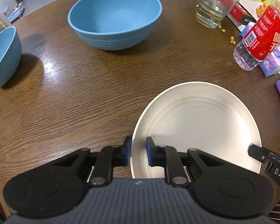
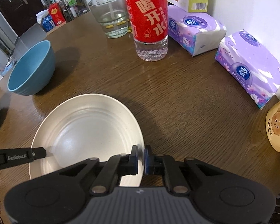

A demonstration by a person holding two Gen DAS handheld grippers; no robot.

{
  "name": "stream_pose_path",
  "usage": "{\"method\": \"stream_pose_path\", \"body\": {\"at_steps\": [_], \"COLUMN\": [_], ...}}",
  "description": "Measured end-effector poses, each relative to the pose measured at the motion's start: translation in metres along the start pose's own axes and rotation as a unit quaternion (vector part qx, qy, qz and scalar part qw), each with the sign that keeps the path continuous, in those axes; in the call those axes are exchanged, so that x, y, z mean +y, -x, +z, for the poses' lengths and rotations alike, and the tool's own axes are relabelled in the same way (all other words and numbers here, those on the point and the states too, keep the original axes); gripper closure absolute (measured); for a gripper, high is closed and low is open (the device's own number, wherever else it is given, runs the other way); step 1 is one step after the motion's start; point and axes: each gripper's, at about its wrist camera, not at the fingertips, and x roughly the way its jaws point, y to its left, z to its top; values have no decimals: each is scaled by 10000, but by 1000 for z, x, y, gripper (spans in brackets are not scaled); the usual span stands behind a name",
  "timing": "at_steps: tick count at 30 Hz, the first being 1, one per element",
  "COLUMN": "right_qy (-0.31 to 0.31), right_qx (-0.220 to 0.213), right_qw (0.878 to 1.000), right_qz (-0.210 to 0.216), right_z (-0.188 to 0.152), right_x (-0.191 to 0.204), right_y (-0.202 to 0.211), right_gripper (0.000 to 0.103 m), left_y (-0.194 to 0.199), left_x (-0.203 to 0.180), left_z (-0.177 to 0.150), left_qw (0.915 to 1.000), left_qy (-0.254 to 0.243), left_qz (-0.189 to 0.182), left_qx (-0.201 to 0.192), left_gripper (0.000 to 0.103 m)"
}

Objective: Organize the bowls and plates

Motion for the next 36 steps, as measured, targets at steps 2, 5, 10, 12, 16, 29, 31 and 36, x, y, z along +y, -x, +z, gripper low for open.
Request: {"method": "stream_pose_path", "body": {"at_steps": [2, 5, 10, 12, 16, 29, 31, 36], "right_qy": [36, 101, 229, 290, 428, 915, 991, 1174], "right_qx": [-17, -44, -100, -116, -151, -199, -198, -191], "right_qw": [10000, 9999, 9996, 9994, 9987, 9946, 9937, 9914], "right_qz": [16, 42, 101, 134, 218, 446, 474, 548], "right_z": [-1, -2, -5, -5, -8, -19, -21, -26], "right_x": [2, 6, 18, 22, 34, 79, 86, 105], "right_y": [2, 5, 11, 14, 21, 35, 37, 41], "right_gripper": [96, 96, 96, 96, 96, 96, 96, 96], "left_y": [3, 7, 17, 21, 31, 59, 61, 67], "left_x": [2, 7, 18, 23, 35, 83, 90, 108], "left_z": [-1, -3, -8, -11, -18, -44, -47, -55], "left_qw": [10000, 9999, 9995, 9992, 9985, 9938, 9930, 9904], "left_qy": [35, 110, 261, 332, 474, 998, 1072, 1260], "left_qz": [4, 18, 51, 66, 113, 248, 262, 313], "left_qx": [-29, -68, -151, -190, -265, -420, -428, -466], "left_gripper": [86, 86, 86, 86, 86, 86, 86, 86]}}
